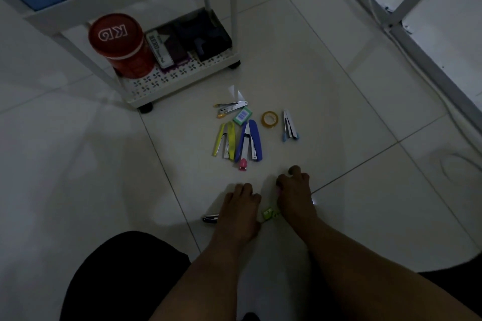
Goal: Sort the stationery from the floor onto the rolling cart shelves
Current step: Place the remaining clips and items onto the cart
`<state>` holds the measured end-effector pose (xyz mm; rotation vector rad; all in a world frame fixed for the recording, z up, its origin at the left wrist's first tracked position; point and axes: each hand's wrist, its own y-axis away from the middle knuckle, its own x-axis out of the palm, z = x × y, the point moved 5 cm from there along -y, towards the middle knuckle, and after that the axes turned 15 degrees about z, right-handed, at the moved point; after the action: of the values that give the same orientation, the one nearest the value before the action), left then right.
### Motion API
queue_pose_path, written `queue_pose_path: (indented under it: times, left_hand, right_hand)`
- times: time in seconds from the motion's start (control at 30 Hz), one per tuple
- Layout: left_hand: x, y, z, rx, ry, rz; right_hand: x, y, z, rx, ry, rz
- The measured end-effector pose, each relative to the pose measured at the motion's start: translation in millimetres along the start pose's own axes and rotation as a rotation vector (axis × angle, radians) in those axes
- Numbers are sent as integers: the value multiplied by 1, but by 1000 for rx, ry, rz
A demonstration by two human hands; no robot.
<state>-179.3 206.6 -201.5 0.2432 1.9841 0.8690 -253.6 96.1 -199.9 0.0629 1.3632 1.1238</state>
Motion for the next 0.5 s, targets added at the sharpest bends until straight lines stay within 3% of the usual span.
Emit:
queue_pose_path:
  times: [0.5]
  left_hand:
    - [-5,-1,-1,-25,84,23]
  right_hand:
    - [34,35,29,-276,83,116]
